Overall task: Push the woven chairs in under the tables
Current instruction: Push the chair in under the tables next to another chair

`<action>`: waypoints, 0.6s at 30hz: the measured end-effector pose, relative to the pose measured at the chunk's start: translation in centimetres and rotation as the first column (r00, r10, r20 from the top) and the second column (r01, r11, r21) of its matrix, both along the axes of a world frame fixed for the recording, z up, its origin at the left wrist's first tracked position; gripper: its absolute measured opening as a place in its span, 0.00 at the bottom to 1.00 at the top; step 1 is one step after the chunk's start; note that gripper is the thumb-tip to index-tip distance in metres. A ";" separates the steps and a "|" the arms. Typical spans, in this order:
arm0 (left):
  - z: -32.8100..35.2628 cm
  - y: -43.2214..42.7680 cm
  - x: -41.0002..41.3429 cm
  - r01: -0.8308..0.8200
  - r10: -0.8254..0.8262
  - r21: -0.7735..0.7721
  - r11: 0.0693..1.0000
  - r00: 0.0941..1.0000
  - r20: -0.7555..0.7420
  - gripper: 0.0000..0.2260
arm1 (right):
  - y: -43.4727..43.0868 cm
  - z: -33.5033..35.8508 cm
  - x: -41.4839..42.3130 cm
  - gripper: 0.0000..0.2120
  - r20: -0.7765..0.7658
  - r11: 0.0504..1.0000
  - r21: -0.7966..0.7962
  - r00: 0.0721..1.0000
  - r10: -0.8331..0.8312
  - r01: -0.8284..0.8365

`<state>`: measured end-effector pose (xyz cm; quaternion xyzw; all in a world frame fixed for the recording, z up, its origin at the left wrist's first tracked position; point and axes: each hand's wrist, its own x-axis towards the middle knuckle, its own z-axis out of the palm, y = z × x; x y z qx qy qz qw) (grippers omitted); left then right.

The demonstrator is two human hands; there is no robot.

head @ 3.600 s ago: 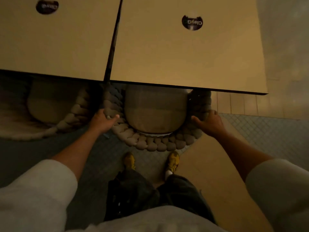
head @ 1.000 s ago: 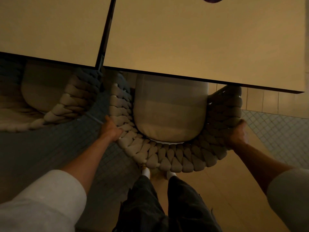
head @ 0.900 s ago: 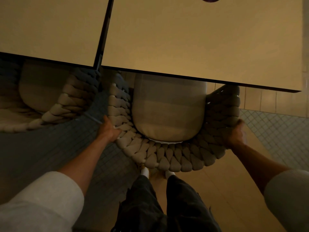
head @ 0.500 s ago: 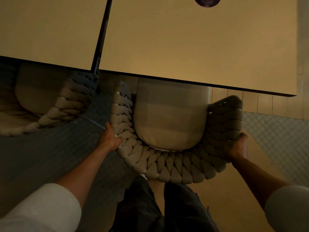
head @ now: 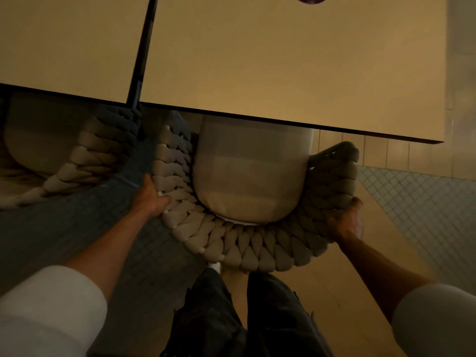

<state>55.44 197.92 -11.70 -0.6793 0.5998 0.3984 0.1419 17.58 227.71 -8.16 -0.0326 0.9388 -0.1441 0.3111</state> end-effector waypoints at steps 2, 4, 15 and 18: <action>0.0 -1.2 0.0 0.004 -0.004 -0.013 1.000 1.000 0.031 0.33 | -0.5 0.1 0.5 0.34 -0.006 1.000 -0.017 1.000 0.012 -0.012; 0.1 -1.8 -0.1 -0.014 0.015 -0.007 1.000 0.998 0.053 0.32 | -1.0 0.2 0.4 0.34 -0.005 1.000 -0.022 1.000 0.018 -0.019; 0.2 1.5 -0.4 -0.047 0.047 0.034 0.998 0.999 0.020 0.25 | 0.7 0.8 -1.2 0.34 -0.014 1.000 0.012 1.000 0.013 -0.013; 0.9 2.4 -1.0 -0.059 0.059 0.067 0.996 0.998 0.004 0.23 | 1.2 0.5 -1.7 0.35 0.004 0.999 0.023 1.000 0.024 -0.024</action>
